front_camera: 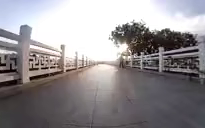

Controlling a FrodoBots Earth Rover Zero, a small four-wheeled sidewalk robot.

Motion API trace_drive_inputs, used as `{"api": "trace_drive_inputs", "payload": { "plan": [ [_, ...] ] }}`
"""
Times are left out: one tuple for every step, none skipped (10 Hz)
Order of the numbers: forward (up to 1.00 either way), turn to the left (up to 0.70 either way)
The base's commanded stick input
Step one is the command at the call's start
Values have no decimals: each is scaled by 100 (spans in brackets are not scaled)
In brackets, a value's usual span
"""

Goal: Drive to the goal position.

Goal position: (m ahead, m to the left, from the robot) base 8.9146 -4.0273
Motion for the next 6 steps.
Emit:
{"api": "trace_drive_inputs", "payload": {
  "plan": [
    [45,0],
    [45,0],
    [45,0],
    [45,0],
    [45,0],
    [45,0]
  ]
}}
